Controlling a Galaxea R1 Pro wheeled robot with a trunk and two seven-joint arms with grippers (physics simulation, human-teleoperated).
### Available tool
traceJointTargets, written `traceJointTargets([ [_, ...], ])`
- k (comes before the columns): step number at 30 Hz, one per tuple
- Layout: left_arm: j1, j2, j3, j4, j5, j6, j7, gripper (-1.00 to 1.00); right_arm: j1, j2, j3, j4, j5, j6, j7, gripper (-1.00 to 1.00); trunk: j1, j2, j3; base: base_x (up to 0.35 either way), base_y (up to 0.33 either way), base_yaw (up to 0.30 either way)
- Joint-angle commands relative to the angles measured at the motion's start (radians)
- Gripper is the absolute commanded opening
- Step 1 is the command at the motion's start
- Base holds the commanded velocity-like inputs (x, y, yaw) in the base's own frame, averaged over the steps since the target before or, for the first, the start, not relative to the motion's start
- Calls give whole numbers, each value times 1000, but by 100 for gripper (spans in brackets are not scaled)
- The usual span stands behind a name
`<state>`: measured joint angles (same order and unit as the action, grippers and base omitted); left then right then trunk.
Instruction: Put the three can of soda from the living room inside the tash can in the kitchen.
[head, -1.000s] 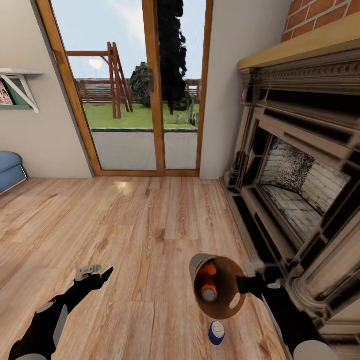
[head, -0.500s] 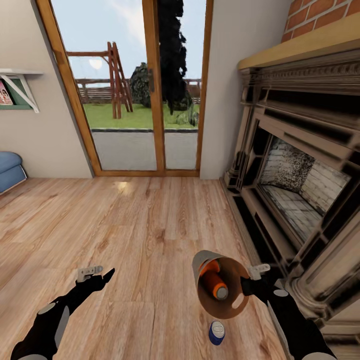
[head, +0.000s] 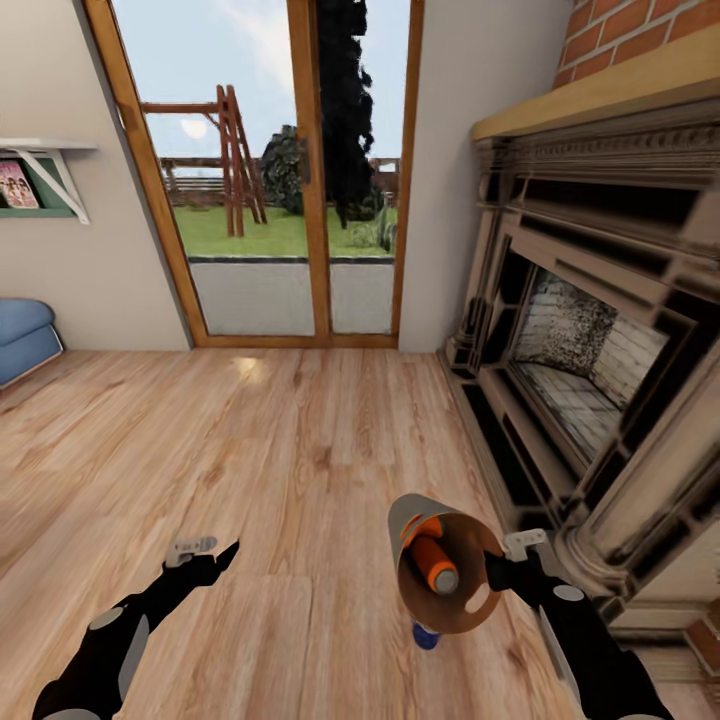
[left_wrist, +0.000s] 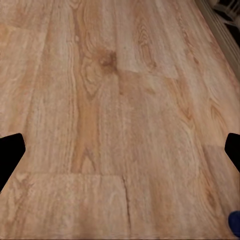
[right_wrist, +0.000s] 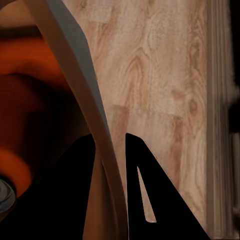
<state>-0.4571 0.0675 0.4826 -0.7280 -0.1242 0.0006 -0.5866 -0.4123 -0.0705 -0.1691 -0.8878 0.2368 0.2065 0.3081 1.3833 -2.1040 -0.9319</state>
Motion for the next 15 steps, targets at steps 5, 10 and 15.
traceJointTargets([
  [5,0,0,-2,2,-1,-1,3,100,0,1,-1,-2,-10,-1,3,-100,0,0,0,-318,0,0],
  [10,0,0,-2,2,-2,-1,4,100,0,2,-1,-2,-10,-1,3,-100,0,0,0,-320,0,0],
  [15,0,1,-2,31,-1,-21,4,100,0,3,-2,-2,-10,-2,2,-100,0,0,0,-317,0,0],
])
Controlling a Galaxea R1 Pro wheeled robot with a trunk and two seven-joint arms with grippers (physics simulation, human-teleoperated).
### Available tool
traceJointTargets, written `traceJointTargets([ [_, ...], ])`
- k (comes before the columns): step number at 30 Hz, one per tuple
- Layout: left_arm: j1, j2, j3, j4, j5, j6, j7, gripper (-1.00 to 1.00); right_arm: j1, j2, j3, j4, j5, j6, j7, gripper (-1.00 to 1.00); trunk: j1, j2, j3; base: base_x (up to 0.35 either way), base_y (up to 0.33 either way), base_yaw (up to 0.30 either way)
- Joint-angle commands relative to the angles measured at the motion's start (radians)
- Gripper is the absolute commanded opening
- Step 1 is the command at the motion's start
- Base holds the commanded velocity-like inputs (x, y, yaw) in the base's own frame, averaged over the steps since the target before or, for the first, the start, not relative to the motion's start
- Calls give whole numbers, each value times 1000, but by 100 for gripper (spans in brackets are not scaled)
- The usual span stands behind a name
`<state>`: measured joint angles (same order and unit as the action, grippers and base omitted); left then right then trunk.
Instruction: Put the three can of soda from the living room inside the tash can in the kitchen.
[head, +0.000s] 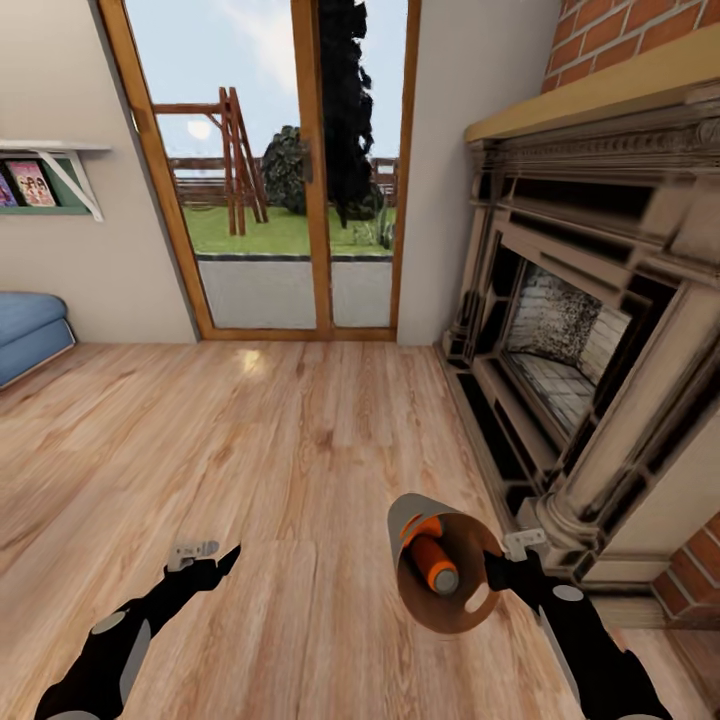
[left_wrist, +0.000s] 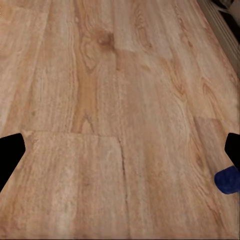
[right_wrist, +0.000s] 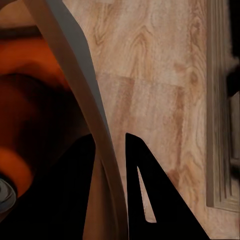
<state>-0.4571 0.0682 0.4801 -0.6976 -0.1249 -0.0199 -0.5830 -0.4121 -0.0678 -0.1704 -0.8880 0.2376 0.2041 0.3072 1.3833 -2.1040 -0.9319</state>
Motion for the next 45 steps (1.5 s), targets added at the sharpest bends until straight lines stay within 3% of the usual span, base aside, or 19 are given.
traceJointTargets([
  [1,0,0,0,6,0,-8,0,100,-1,1,0,-2,-11,0,3,-100,0,0,0,-296,0,0],
  [9,0,1,-1,16,1,-22,0,100,14,-1,-1,-1,-11,-1,2,-100,0,0,0,-272,0,0],
  [15,0,1,-1,16,1,-24,0,100,33,4,-64,-2,-13,-2,4,-100,0,0,3,-126,3,-79],
  [30,0,0,-1,17,-2,-26,-1,100,35,8,-72,1,-13,-3,3,-100,0,0,19,173,214,-195],
  [35,0,1,-36,28,-1,-28,0,100,35,8,-72,2,-12,-3,3,-100,0,0,25,114,77,-195],
  [45,0,1,-72,51,2,-49,0,100,35,8,-72,6,-12,-3,0,-100,0,0,36,-108,-159,-194],
])
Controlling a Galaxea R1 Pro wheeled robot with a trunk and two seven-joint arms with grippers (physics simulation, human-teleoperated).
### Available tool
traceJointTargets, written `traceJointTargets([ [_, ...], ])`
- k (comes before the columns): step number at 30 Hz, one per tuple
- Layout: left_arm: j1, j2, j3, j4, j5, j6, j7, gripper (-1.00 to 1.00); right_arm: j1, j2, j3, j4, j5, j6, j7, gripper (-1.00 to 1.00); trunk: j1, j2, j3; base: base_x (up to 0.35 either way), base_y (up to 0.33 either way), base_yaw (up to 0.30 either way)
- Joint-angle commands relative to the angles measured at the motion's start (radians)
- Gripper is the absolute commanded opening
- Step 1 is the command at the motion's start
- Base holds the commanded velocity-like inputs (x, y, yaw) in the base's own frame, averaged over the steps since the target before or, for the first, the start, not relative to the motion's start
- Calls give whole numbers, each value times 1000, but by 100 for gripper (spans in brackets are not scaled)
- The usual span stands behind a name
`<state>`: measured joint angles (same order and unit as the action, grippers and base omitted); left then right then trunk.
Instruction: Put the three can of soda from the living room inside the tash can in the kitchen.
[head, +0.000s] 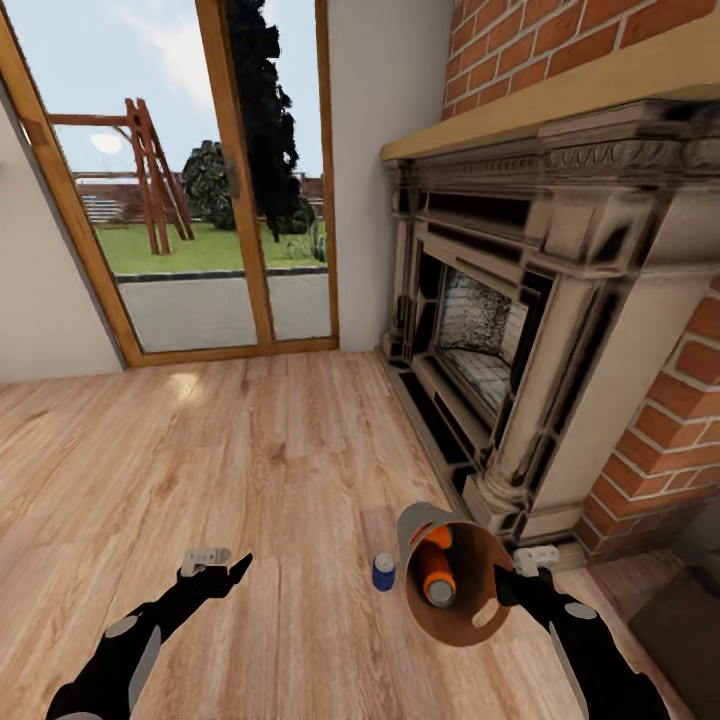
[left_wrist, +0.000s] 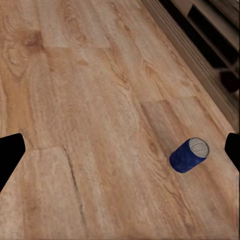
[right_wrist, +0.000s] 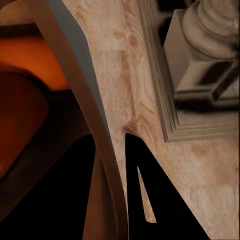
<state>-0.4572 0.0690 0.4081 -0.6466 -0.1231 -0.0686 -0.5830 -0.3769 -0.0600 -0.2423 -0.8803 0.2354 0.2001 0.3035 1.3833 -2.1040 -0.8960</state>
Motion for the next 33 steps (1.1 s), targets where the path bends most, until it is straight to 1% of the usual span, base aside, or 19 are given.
traceJointTargets([
  [1,0,0,-2,0,0,-2,0,100,-1,0,0,-1,-10,1,3,-100,0,0,1,-241,-222,-194],
  [7,0,0,-7,2,-3,-13,-1,100,-1,0,1,4,-10,1,-1,-100,0,0,8,-261,-203,-194],
  [10,0,0,-7,2,-4,-14,-1,100,-1,0,1,4,-10,1,-2,-100,0,0,11,-292,-76,-194],
  [14,0,0,-8,2,-4,-14,-1,100,-1,0,2,6,-11,1,-4,-100,0,0,16,-266,120,-194],
  [18,0,1,-8,14,-3,-14,-1,100,-1,0,3,7,-11,1,-4,-100,0,0,21,-165,231,-194],
  [22,0,1,-9,21,-3,-14,-3,100,-1,1,3,8,-11,1,-4,-100,0,0,25,-4,295,-194],
  [27,0,1,-11,22,-3,-14,-3,100,-1,1,4,9,-11,1,-4,-100,0,0,28,146,302,-224],
  [28,0,0,-17,22,-3,-14,-3,100,-1,2,4,9,-11,2,-4,-100,0,0,28,185,294,-245],
  [30,0,0,-47,23,-3,-15,-1,100,-1,2,4,9,-11,4,-4,-100,0,0,28,203,285,-246],
  [33,0,0,-62,23,-3,-16,0,100,-1,2,3,9,-12,9,-4,-100,0,0,27,210,268,-241],
])
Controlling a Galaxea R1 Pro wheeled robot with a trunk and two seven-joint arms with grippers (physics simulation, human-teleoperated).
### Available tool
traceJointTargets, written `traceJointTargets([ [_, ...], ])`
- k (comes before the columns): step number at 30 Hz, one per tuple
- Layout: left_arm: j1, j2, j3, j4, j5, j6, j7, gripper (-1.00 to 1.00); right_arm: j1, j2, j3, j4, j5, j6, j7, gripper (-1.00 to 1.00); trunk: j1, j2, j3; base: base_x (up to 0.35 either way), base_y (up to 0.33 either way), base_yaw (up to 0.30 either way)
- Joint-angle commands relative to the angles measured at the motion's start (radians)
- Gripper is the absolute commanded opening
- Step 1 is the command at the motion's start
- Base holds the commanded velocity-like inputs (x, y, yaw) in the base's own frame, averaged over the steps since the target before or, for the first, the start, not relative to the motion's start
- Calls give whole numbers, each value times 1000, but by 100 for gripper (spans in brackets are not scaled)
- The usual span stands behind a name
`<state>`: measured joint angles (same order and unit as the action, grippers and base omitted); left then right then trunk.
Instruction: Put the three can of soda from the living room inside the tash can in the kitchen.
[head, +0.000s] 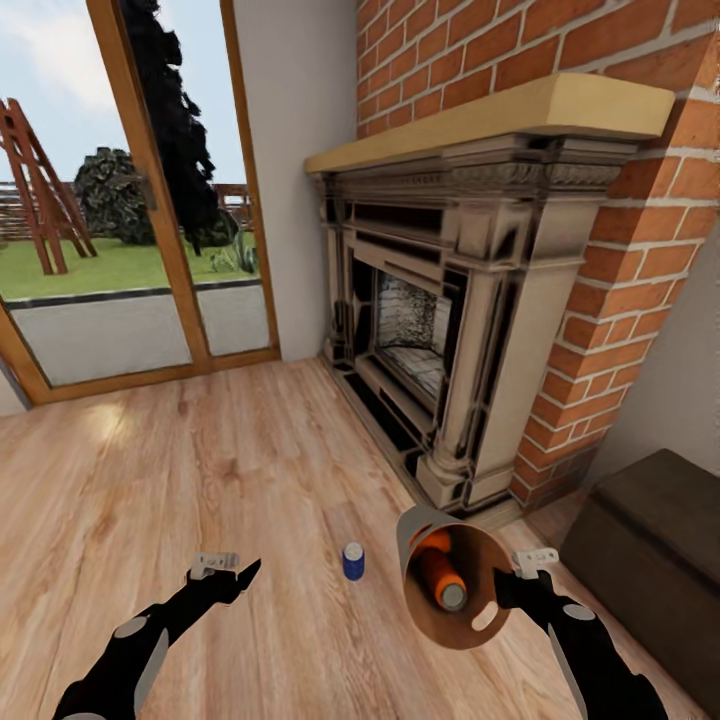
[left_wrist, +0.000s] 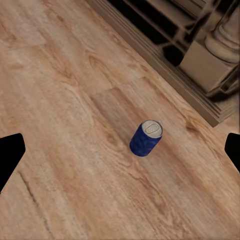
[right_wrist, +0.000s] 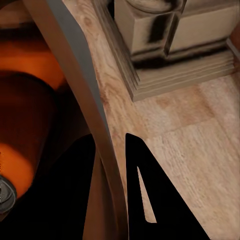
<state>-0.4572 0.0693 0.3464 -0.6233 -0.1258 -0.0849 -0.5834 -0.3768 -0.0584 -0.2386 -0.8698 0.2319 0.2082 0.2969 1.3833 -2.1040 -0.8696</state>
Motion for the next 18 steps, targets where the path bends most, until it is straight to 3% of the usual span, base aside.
traceJointTargets([
  [1,0,0,-2,0,0,0,0,100,-1,0,0,-1,-9,1,3,-100,0,0,0,181,214,-238],
  [5,0,0,-9,0,0,1,0,100,-1,0,-2,-2,-10,3,5,-100,0,0,-3,76,90,-235],
  [13,0,0,-10,0,0,1,0,100,-1,0,2,-2,-59,-3,4,-100,0,0,-8,9,10,-233],
  [18,0,0,-11,0,-1,0,0,100,-1,8,2,-1,-63,-5,4,-100,0,0,-10,-164,1,-161],
])
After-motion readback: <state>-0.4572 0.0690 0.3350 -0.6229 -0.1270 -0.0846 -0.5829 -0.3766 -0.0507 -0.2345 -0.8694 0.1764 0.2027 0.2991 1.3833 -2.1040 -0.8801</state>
